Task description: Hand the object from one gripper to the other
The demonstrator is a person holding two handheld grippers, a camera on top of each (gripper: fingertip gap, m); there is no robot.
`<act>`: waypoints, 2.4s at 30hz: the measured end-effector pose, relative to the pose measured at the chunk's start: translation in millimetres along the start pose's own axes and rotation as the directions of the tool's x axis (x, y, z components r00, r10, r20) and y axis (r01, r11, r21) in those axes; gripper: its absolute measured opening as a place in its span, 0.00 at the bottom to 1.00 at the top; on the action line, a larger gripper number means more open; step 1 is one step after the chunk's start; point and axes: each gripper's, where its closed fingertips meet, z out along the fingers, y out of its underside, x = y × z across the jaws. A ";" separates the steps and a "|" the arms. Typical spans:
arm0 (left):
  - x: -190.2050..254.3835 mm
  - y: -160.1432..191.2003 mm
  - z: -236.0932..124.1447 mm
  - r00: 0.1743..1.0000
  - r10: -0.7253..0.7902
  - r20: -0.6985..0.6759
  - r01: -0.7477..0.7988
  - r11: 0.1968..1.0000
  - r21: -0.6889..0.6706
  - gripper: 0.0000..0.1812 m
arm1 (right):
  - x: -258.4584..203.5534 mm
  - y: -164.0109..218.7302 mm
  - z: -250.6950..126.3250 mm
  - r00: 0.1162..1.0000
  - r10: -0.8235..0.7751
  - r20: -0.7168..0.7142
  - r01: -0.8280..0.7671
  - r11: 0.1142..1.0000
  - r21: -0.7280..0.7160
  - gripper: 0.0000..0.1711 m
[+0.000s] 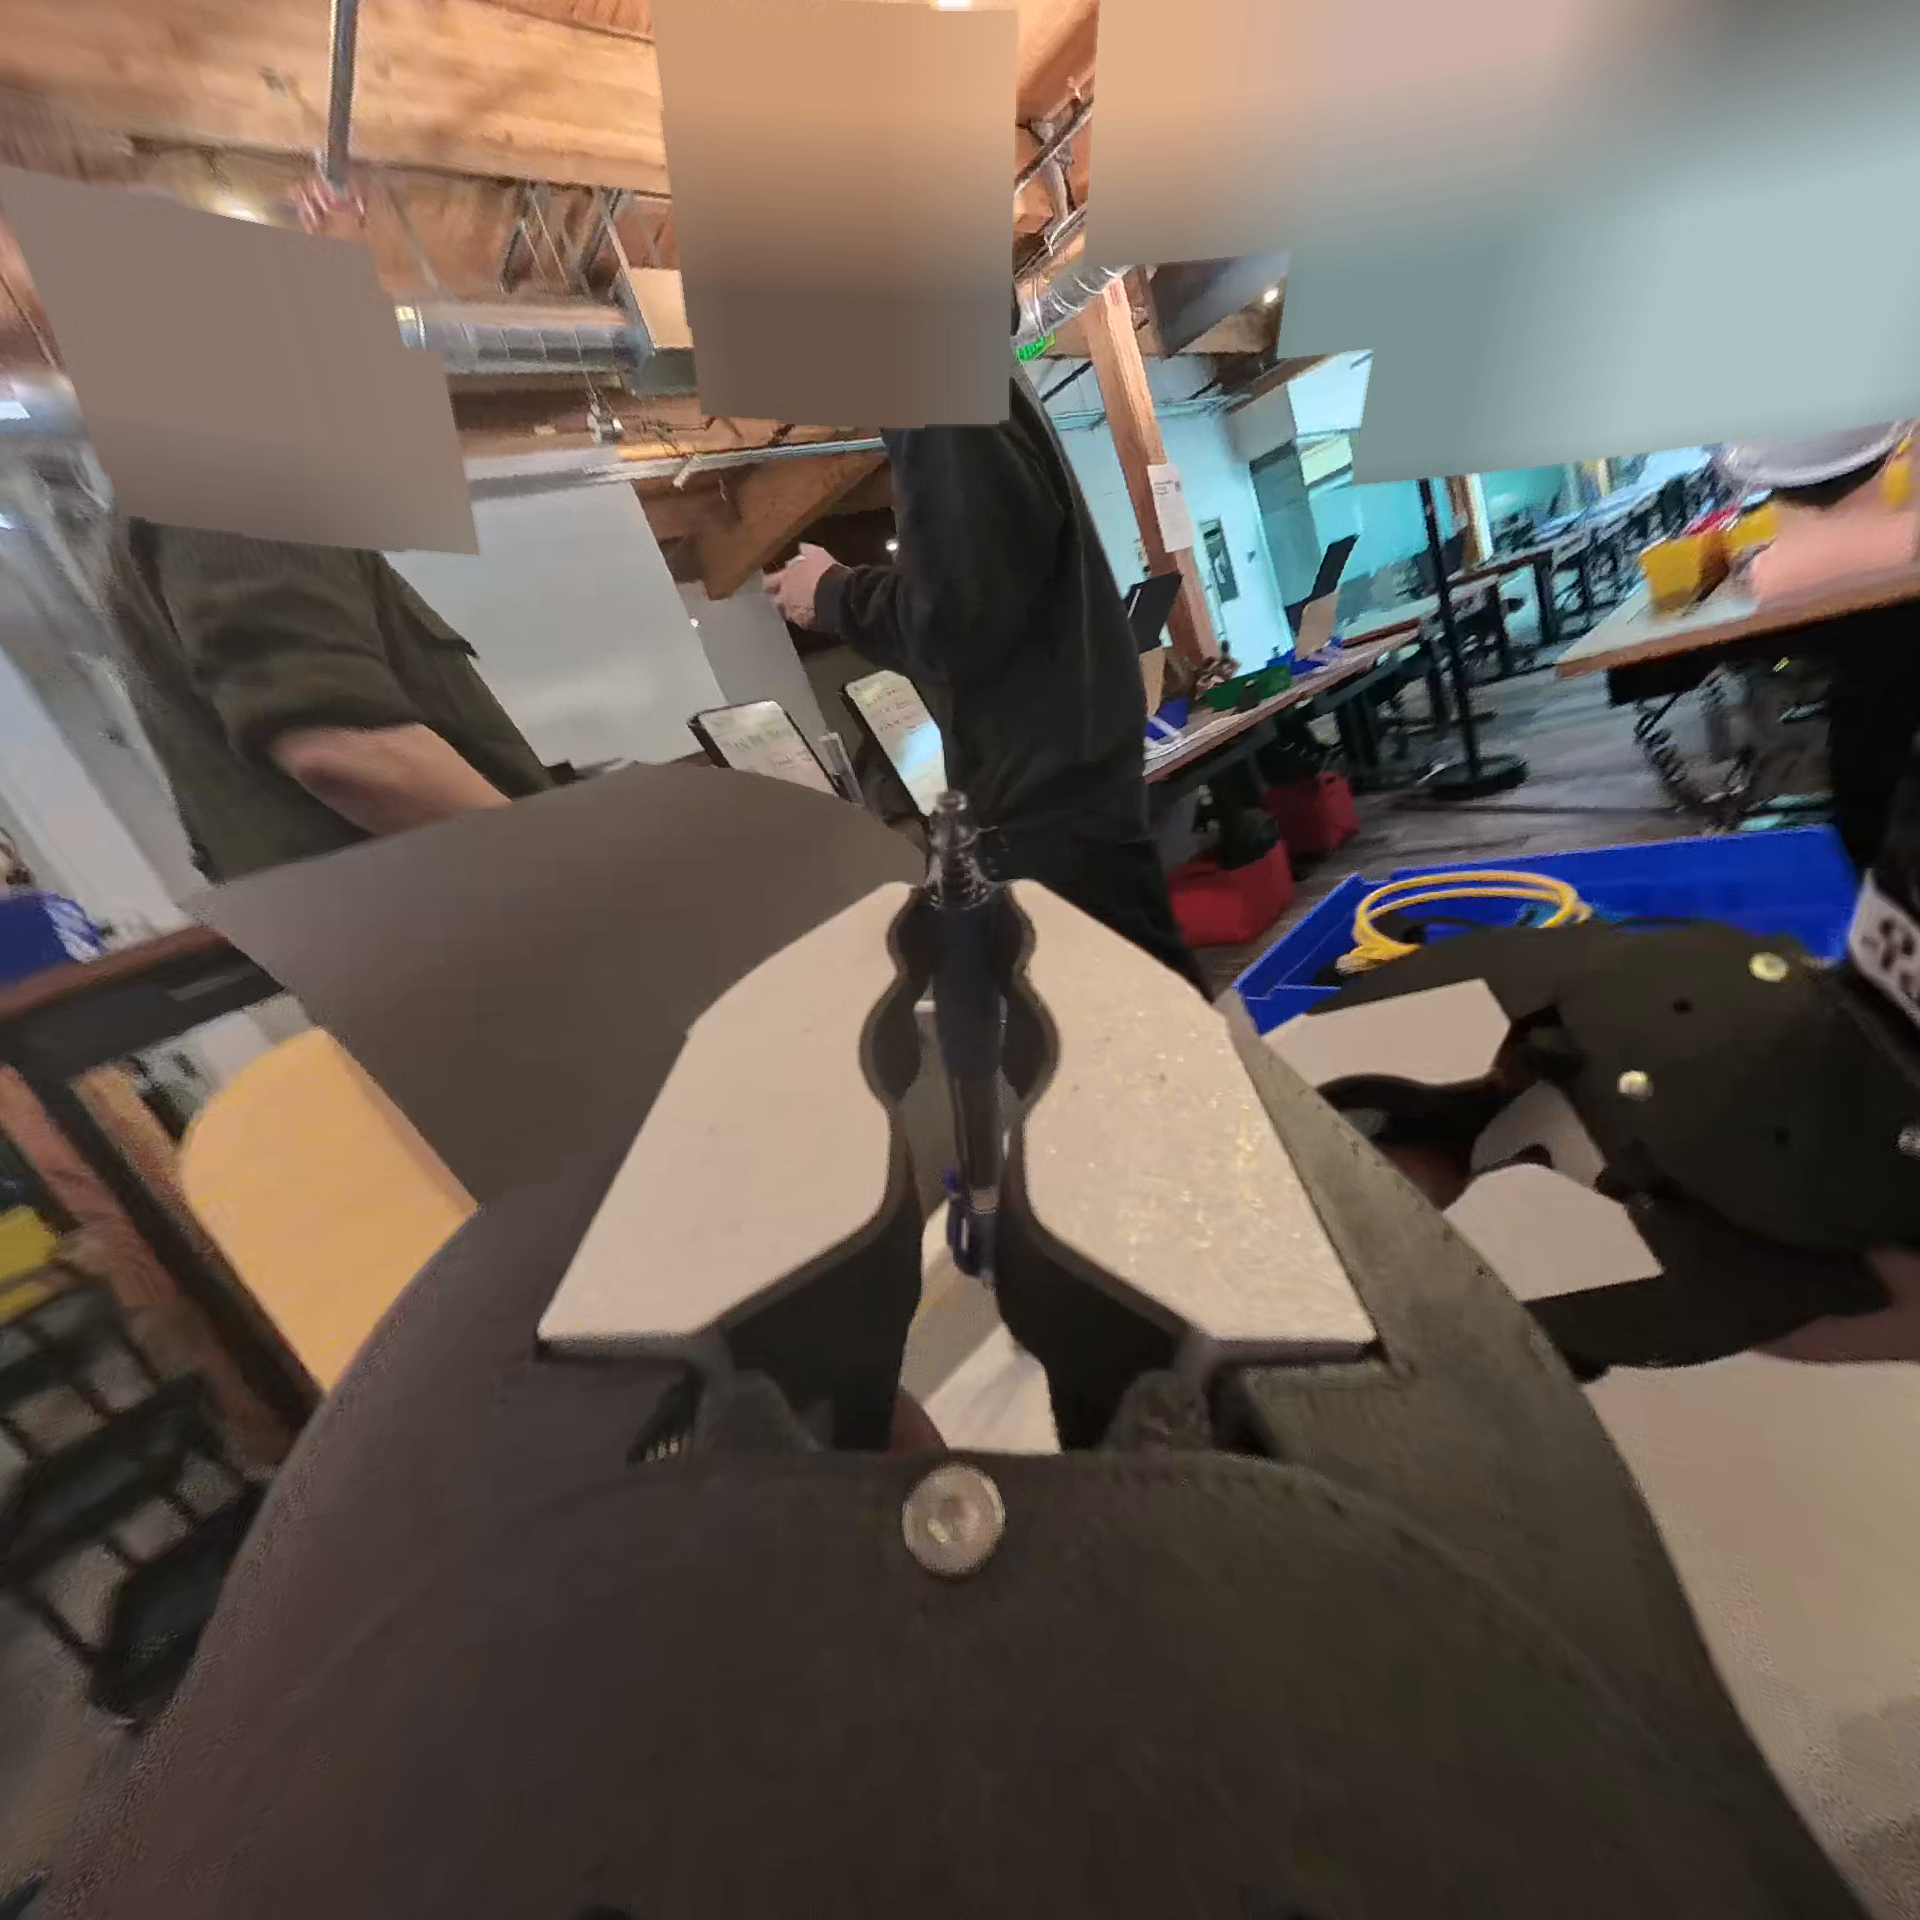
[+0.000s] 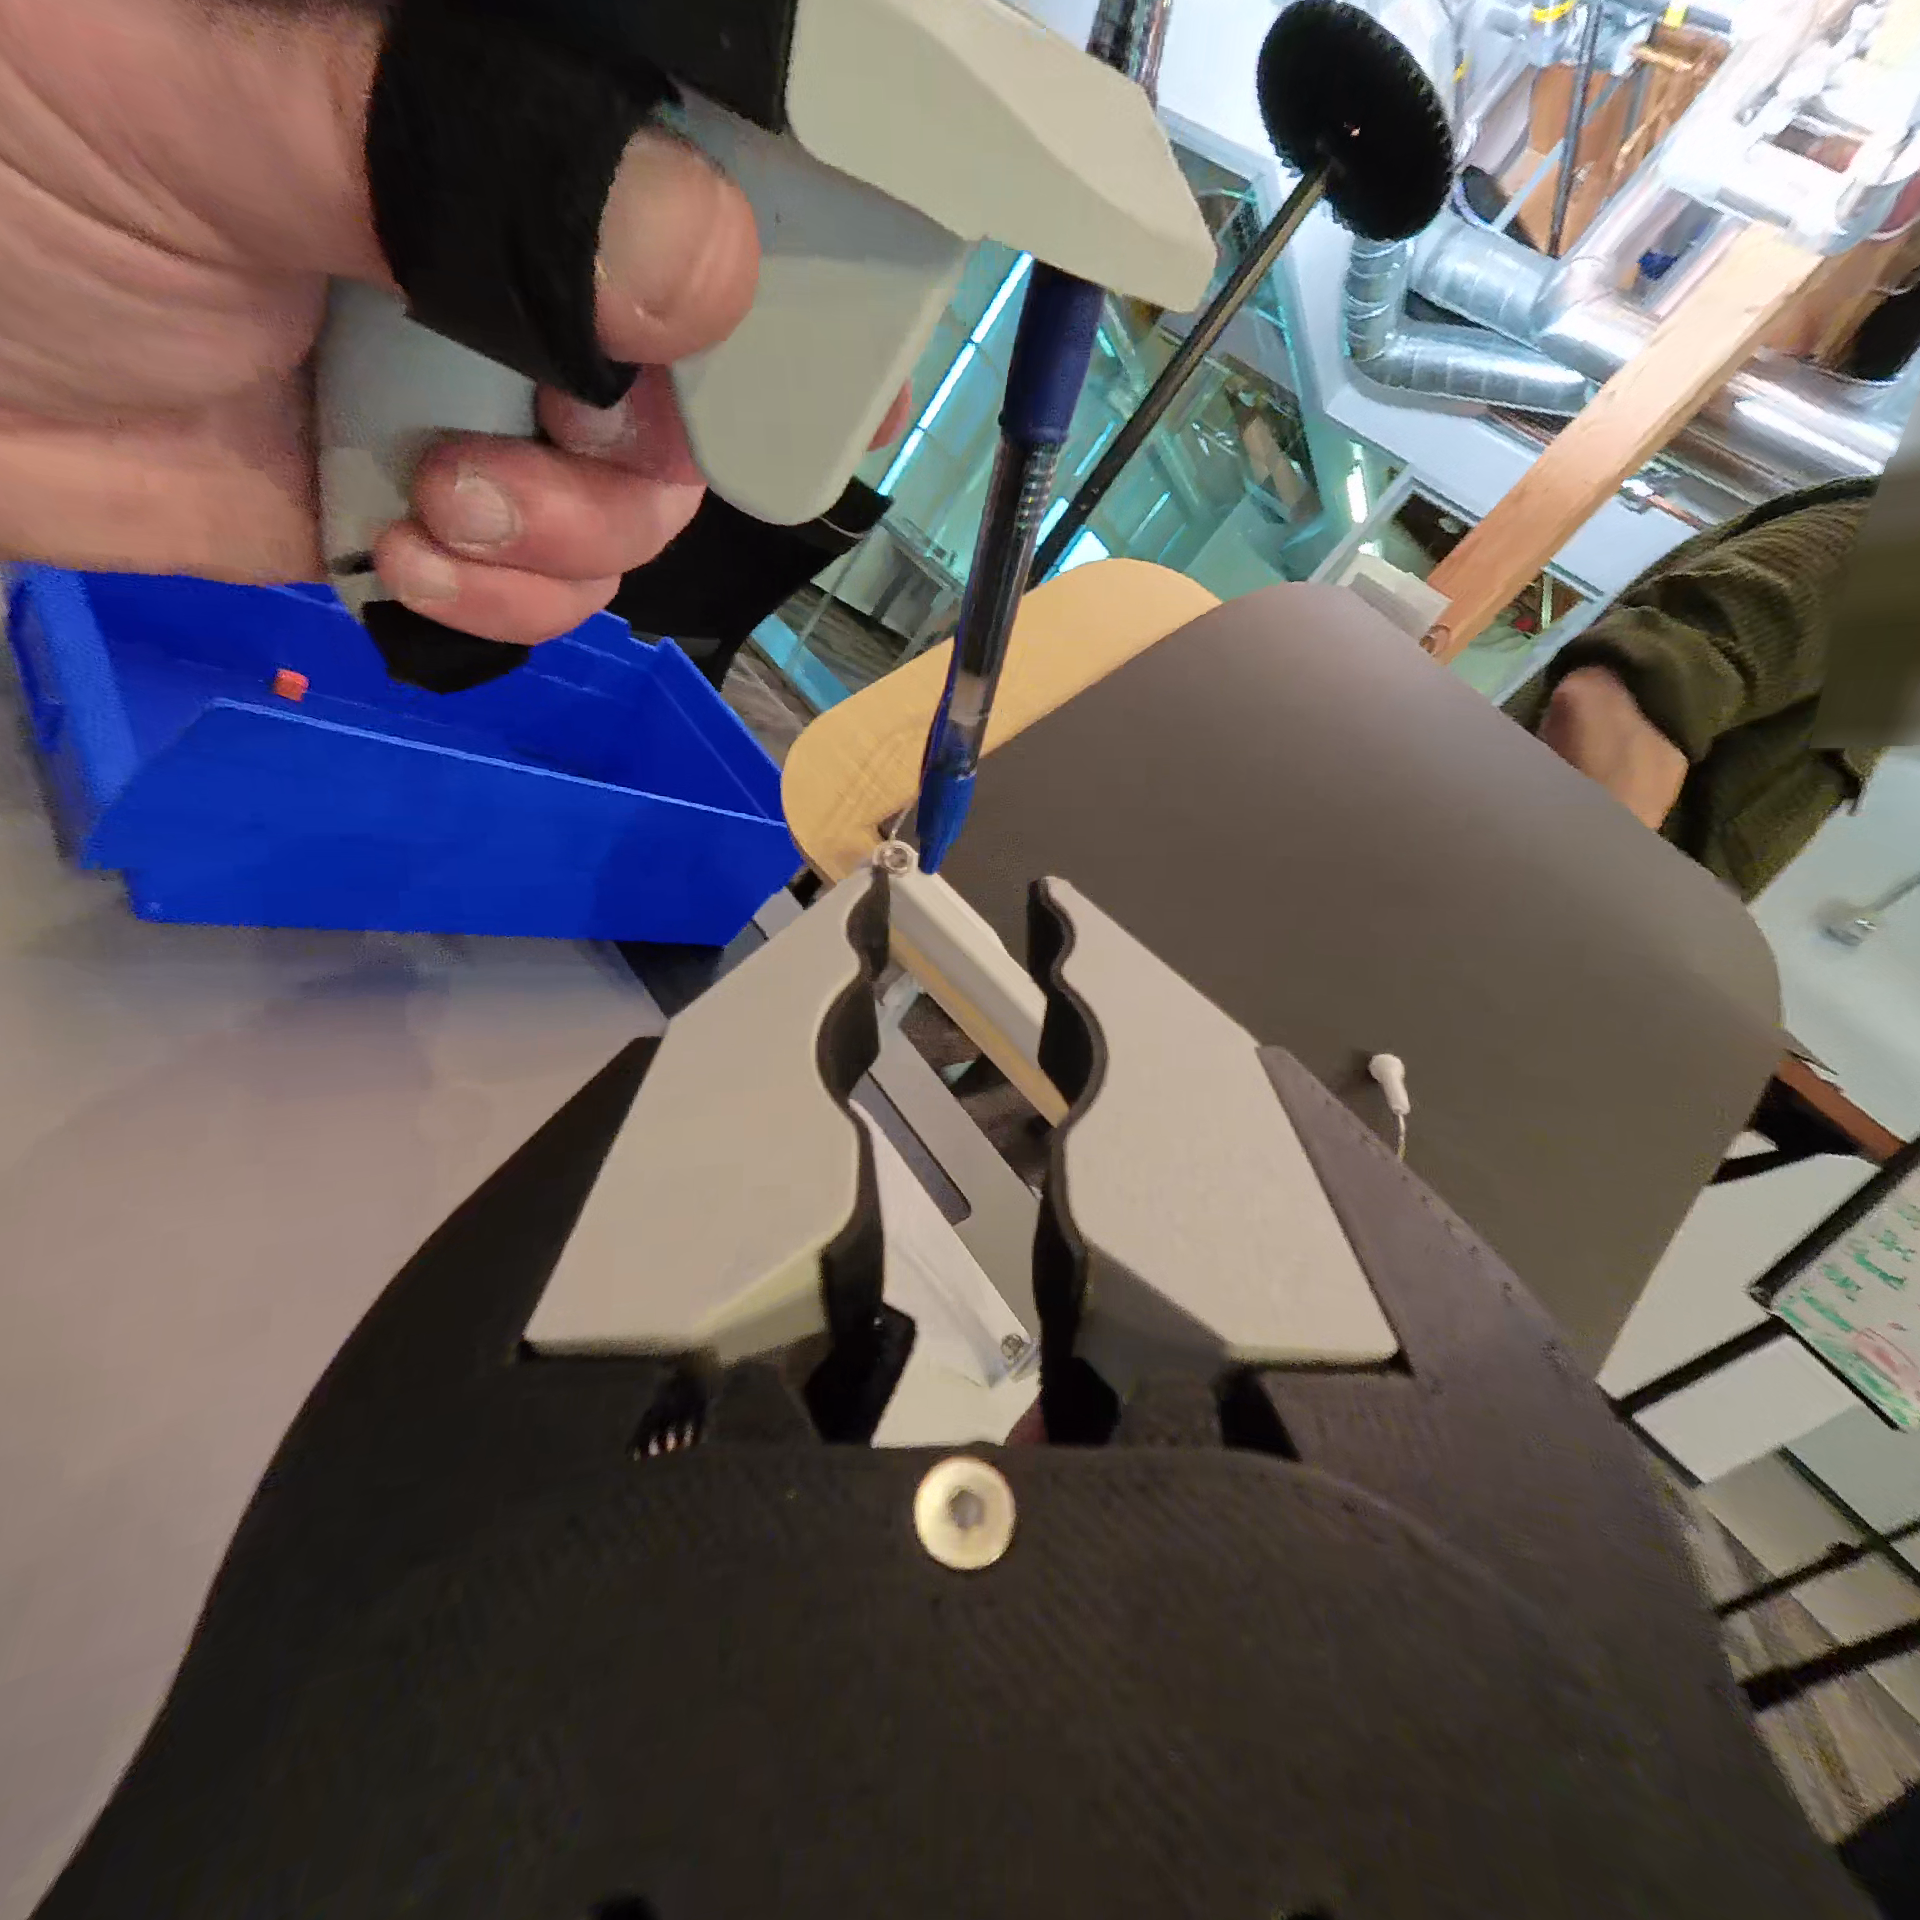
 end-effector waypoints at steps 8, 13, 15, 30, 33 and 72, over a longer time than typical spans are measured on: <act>-0.4 -9.9 -4.4 0.940 0.326 0.100 -0.326 0.945 -0.019 0.06 | 19.2 -19.7 -15.9 0.928 0.316 0.198 -0.337 0.938 0.080 0.26; 11.9 -19.0 -7.3 0.822 0.545 0.163 -0.555 0.832 0.016 0.06 | 29.2 -37.3 -28.9 0.734 0.546 0.405 -0.628 0.772 0.098 0.54; 23.8 -19.1 -6.9 0.766 0.618 0.174 -0.633 0.773 0.039 0.06 | 24.3 -45.4 -32.2 0.681 0.565 0.467 -0.673 0.734 0.094 0.63; 101.4 -20.1 -12.7 0.586 0.791 0.174 -0.805 0.544 0.238 0.06 | -4.4 -83.5 -51.3 0.353 0.574 0.739 -0.867 0.497 0.028 0.93; 109.6 -22.2 -14.1 0.605 0.780 0.160 -0.787 0.556 0.265 0.06 | -5.4 -84.7 -54.0 0.350 0.556 0.754 -0.871 0.488 0.044 0.93; 112.7 -27.4 -13.3 0.642 0.745 0.180 -0.763 0.598 0.244 0.06 | -9.0 -93.3 -55.1 0.396 0.529 0.751 -0.868 0.483 0.117 0.93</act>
